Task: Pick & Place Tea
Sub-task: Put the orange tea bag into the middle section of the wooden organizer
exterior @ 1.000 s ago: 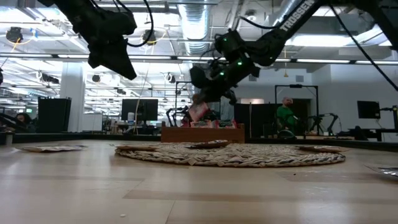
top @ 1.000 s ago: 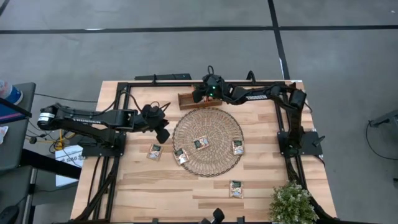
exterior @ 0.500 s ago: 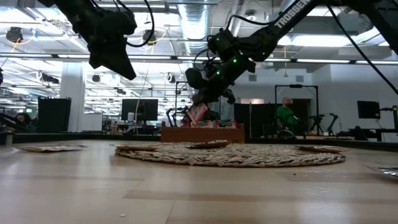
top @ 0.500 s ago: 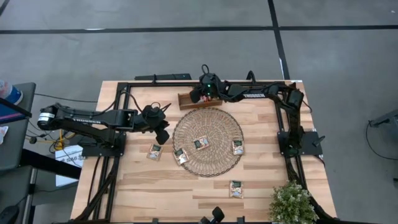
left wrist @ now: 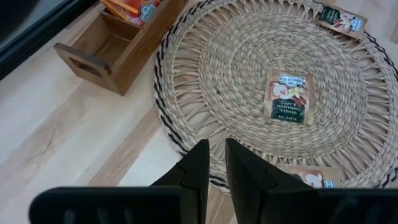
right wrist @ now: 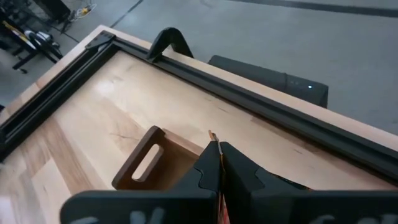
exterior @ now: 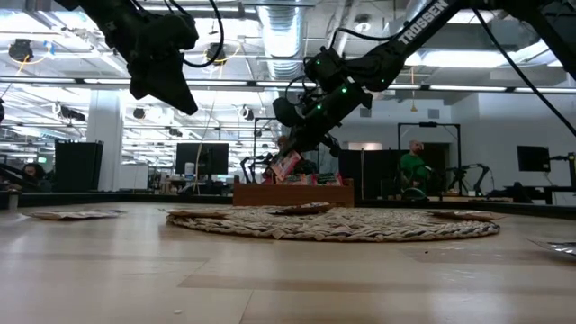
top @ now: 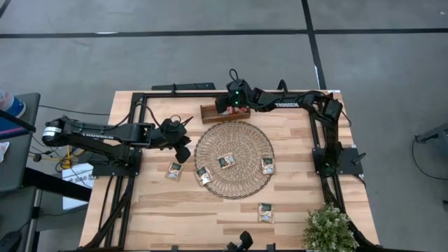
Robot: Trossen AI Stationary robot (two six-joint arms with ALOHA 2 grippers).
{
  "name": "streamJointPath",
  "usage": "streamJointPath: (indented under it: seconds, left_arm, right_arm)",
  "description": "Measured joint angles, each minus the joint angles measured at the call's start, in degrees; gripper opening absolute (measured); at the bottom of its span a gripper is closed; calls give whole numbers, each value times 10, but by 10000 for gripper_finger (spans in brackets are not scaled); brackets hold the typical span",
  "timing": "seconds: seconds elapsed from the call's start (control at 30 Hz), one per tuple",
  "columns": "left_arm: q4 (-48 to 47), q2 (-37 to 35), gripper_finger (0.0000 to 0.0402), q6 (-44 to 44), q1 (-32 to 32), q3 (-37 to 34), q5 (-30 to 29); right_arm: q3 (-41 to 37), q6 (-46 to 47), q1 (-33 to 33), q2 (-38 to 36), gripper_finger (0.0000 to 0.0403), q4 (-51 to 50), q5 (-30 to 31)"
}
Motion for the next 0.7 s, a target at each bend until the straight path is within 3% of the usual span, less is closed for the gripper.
streamJointPath:
  seconds: [0.5, 0.7]
  left_arm:
    - [0, 0, 44, 1, 0, 0, 7]
    - [0, 0, 44, 2, 0, 0, 7]
  right_arm:
    - [-1, -16, -2, 0, 2, 11, 9]
    - [-1, -17, -10, 0, 35, 11, 14]
